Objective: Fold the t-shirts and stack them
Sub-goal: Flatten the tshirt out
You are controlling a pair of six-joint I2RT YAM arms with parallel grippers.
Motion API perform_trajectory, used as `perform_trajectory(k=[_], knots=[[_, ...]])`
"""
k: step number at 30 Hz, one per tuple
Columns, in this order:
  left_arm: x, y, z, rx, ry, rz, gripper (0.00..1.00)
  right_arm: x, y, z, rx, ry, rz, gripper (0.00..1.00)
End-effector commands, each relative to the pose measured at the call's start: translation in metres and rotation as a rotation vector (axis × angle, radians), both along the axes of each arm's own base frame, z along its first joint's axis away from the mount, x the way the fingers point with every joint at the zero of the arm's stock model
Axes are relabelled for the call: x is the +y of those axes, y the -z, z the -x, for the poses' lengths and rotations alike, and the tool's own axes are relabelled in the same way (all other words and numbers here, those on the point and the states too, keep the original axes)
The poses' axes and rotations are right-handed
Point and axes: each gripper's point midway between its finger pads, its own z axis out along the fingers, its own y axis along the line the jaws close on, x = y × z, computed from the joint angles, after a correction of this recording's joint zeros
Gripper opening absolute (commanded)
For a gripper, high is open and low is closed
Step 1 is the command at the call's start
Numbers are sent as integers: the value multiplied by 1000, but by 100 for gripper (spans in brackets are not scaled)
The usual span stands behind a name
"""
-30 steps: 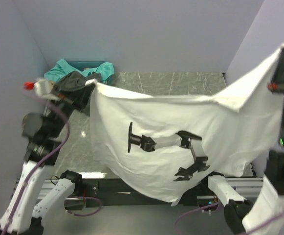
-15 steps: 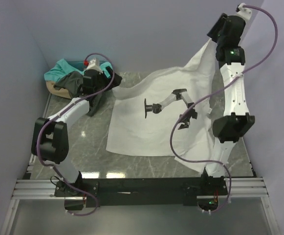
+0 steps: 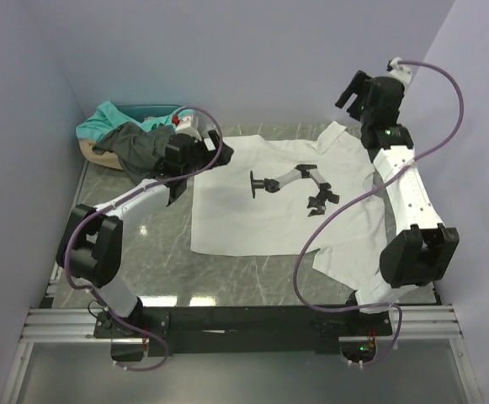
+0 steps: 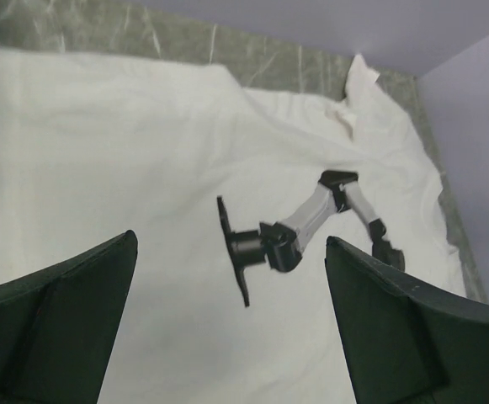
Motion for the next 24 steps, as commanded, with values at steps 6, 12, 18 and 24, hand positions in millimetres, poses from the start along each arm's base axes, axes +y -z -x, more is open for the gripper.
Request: perform_trajectory(k=[6,12,18,24], knots=[[1,71,25,114,10,-2,99,29,87,38,63,-99,-155,89],[1,110,34,187,26,-13,99,30,156,62,190,-85,-184,89],[-2,145,37,263,21,-6,99,34,209,66,335,-105,-180,88],[6,174,37,321,-19,-41,99,39,238,65,395,-111,-219,88]])
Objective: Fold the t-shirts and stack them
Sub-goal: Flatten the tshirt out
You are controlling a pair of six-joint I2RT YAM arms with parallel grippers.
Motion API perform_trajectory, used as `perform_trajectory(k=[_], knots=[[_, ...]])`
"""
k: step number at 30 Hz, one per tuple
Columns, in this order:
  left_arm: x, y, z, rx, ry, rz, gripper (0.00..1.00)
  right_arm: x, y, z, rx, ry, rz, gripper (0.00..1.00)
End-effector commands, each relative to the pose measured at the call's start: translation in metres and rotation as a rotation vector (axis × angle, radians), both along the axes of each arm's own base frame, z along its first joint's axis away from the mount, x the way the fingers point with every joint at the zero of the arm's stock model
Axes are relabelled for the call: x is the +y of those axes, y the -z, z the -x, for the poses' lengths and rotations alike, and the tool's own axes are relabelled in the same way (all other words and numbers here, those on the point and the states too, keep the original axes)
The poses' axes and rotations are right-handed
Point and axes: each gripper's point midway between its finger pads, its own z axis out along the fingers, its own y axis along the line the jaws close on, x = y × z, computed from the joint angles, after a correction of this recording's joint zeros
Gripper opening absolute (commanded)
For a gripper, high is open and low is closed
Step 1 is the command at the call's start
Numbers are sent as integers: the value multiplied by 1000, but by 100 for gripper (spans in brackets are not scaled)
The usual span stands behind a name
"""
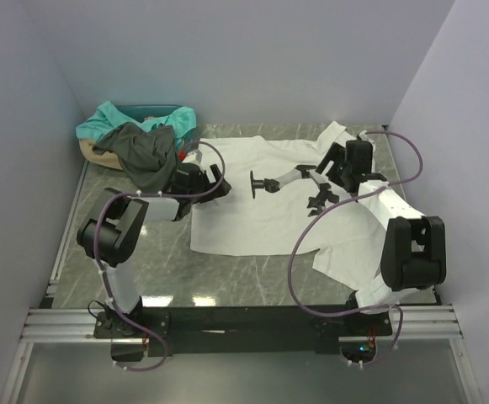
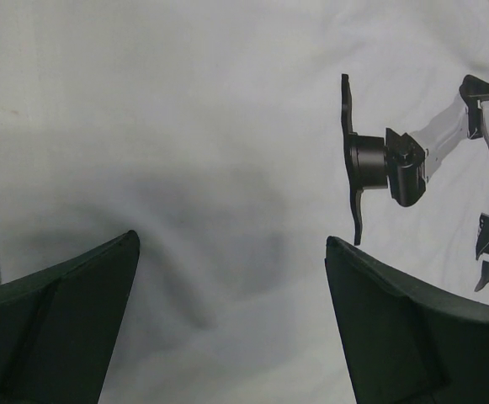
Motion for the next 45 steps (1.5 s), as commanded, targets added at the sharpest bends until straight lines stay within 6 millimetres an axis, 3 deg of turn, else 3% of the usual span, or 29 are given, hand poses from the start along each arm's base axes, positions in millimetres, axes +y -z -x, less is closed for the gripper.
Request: perform_trajectory(k=[1,6,16,22,30,37,44,45], knots=[[2,17,2,29,-20,-9,99,5,9,-8,1,-1,-31,88],[8,23,-4,48,-39,-55,99,14,17,-13,26,-37,-60,84],[41,22,-23,54,-144,-128,99,31,30,-23,55,-72,-68,83],[44,17,-39,56,-168,-139,99,45,44,-31,100,-96,-50,83],[29,-10,-64,5,-161,-134,99,57,62,-38,156,-95,-41,83],[22,-49,-51,-48,-179,-126,99,63,83,-42,237,-95,-53,83],[20,-51,-9,39,-198,-150,99,60,78,-35,317,-94,-30,82],[20,-47,2,78,-203,-159,99,61,84,-30,357,-97,-31,82]])
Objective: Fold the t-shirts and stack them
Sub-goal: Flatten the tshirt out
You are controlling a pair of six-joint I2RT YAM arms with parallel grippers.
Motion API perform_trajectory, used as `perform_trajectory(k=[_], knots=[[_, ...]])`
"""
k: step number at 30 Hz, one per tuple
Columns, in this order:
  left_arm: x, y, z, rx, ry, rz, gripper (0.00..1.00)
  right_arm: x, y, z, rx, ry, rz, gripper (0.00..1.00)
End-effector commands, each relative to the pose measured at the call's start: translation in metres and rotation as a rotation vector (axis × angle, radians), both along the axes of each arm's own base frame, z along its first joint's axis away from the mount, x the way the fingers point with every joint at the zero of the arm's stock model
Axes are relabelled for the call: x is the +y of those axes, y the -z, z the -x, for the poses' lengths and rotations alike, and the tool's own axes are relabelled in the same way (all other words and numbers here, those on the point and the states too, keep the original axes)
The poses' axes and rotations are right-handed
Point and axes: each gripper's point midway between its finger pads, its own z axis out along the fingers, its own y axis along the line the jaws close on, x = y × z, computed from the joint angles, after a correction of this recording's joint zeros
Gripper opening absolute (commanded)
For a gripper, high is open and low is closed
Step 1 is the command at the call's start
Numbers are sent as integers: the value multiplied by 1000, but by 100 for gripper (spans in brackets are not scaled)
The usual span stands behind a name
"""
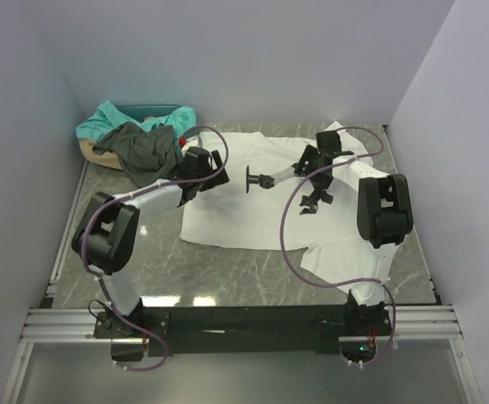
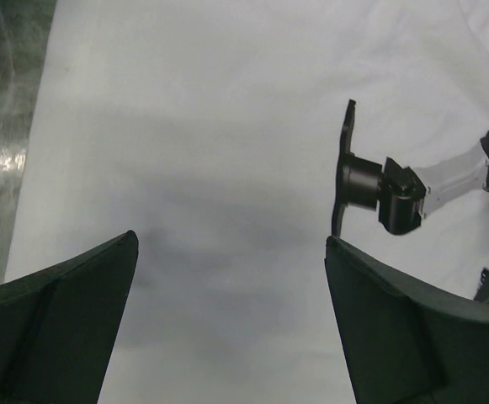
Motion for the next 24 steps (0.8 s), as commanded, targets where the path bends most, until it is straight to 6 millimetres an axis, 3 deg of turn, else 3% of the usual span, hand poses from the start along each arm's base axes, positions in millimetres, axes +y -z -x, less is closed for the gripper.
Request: perform_trajectory(k=[1,5,9,16,18,24], knots=[[5,-13,28,47,-47,0,99,1,-5,1,58,3,13,82],[5,-19,48,68,-37,13,99,4,3,3,87,7,-3,82],[19,-19,69,91,-56,-25,99,8,11,0,112,-9,-10,82],[41,-11,117,167,-111,-3,99,16,-8,-17,92,-25,-39,82],[48,-5,130,199,-121,-24,99,19,-5,-19,104,-35,-53,82],[69,-9,157,242,-191,-31,99,24,-4,-30,117,-61,-64,82]])
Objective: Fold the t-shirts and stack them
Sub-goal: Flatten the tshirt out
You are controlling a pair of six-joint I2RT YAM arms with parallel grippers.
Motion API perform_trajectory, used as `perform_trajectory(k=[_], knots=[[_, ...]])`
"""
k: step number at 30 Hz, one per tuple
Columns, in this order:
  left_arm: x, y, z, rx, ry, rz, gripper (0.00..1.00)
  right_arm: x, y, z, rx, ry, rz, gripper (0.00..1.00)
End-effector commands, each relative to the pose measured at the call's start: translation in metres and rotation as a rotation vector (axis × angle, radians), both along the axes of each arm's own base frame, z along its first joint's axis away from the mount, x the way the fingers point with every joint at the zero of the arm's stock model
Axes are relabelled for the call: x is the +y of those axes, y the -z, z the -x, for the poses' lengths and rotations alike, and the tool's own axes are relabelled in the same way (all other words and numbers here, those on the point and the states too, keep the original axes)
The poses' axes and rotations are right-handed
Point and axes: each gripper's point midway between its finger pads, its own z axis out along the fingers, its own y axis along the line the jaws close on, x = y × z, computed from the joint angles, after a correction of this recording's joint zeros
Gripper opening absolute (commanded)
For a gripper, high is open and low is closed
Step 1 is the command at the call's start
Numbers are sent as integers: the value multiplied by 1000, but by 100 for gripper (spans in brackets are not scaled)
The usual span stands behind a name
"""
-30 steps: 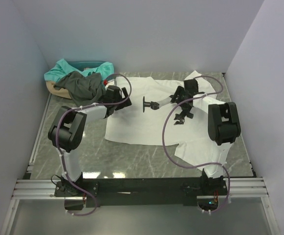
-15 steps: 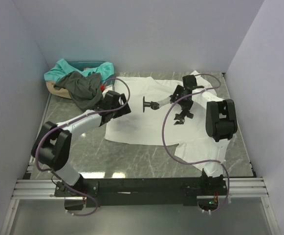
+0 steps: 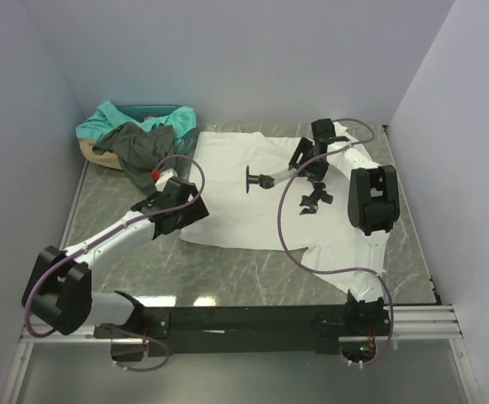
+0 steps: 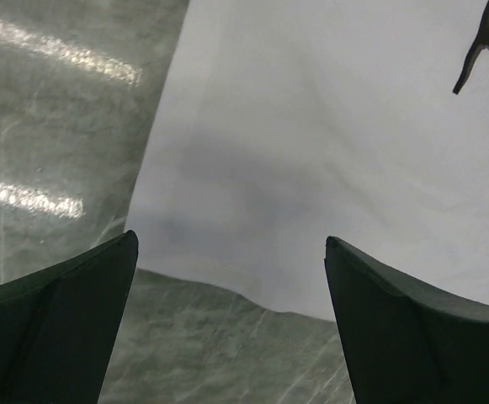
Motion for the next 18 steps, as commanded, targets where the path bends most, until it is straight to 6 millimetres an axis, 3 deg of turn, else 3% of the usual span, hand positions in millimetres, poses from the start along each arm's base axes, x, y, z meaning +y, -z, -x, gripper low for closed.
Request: perform_trajectory(k=[1,5,10,11,13,14,15,18], knots=[[13,-12,15,8,-73,4,99,8,-7,-5,11,-28,-16,82],[27,-14,32,31,-122,-7,97,14,-15,-8,3,-41,-44,82],[30,-3,49,87,-120,-4,90,16,-49,-2,-55,-42,-74,81],[27,-3,49,93,-121,13,89,15,-68,3,-84,-41,-77,81],[21,1,51,101,-107,46,85,12,-72,18,-79,-40,-70,81],[20,2,51,100,-116,56,83,11,-94,24,-123,-40,-75,81],[20,6,51,108,-119,56,82,9,-86,38,-98,-39,-71,81],[14,18,50,131,-109,73,72,3,-92,69,-95,-43,-60,81]])
